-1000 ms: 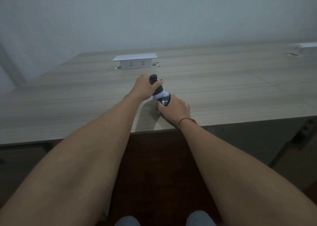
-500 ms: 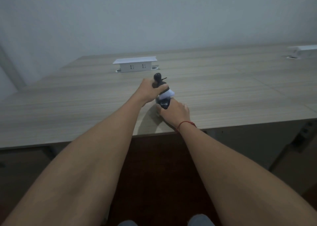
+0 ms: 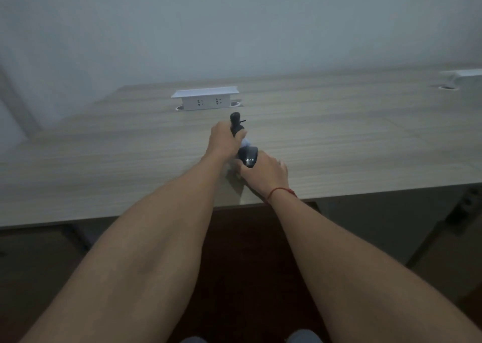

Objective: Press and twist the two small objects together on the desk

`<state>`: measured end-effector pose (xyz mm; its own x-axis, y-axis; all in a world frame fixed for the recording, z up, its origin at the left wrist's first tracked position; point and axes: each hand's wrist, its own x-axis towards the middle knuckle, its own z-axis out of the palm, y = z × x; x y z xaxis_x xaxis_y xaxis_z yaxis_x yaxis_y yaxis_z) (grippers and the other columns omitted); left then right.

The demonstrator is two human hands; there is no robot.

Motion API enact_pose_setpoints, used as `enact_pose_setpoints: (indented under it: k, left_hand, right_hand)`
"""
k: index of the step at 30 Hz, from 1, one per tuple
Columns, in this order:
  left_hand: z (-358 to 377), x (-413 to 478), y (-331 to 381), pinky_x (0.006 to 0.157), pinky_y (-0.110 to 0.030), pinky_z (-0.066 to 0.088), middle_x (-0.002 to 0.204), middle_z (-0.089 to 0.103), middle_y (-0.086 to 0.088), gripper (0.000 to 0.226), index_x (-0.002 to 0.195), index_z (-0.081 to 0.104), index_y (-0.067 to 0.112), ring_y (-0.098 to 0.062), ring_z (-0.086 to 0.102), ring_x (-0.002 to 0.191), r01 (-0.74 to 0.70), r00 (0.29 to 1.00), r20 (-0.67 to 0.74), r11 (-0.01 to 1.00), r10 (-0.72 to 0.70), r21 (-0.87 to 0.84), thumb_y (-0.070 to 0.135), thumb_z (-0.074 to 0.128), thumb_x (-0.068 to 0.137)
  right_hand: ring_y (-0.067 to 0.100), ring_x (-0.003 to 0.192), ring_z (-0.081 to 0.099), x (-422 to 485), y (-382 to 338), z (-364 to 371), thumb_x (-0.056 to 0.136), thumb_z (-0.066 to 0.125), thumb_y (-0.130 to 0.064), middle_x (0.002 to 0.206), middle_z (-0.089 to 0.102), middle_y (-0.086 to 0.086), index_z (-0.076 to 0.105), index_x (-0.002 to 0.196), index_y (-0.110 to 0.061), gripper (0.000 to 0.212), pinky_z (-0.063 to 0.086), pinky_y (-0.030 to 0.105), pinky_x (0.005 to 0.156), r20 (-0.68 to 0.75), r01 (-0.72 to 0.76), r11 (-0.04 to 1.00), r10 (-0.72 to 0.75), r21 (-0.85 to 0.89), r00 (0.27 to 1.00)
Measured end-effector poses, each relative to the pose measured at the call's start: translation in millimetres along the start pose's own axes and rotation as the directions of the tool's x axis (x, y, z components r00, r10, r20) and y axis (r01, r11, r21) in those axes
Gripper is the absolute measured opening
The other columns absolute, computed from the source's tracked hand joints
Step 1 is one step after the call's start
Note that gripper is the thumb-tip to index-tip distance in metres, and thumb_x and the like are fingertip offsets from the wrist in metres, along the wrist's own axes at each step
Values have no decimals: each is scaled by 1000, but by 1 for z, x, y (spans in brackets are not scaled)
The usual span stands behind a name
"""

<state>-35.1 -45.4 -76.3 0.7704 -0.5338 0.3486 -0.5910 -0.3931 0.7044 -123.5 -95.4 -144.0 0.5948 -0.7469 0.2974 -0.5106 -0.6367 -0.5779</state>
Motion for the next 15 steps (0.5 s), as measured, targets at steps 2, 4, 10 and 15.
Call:
enact_pose_setpoints:
  k: [2,4,10,15]
  left_hand:
    - [0,-1,5,63,-26,41,86,59,-15,32,97,64,-3,-27,59,85,-16,996,90,1000,17,-13,27,65,89]
    - [-1,0,-1,68,-26,38,96,63,-21,33,102,63,-4,-32,61,94,0,995,103,998,-6,60,27,63,90]
    - [-18,-1,-11,75,-33,48,91,61,-12,29,105,66,-4,-23,57,86,148,989,61,948,-137,-280,21,63,91]
    - [-22,-11,-4,82,-35,51,97,65,-15,33,108,66,-5,-25,61,91,160,972,202,968,-120,-193,20,68,88]
  right_hand:
    - [21,93,63,1,-2,2,76,43,-59,93,69,-2,61,105,-25,48,36,46,102,5,7,1000,-7,-3,1000]
    - [20,92,63,0,-5,5,70,36,-63,93,69,-4,60,109,-30,56,37,47,102,1,5,1000,-5,8,1000]
    - [21,95,61,1,-2,3,66,32,-66,96,68,-1,61,105,-23,65,34,51,107,-6,-4,999,4,38,1000]
    - [23,96,62,-3,-1,-2,74,39,-60,98,69,1,62,106,-21,55,34,51,107,5,6,999,-6,35,1000]
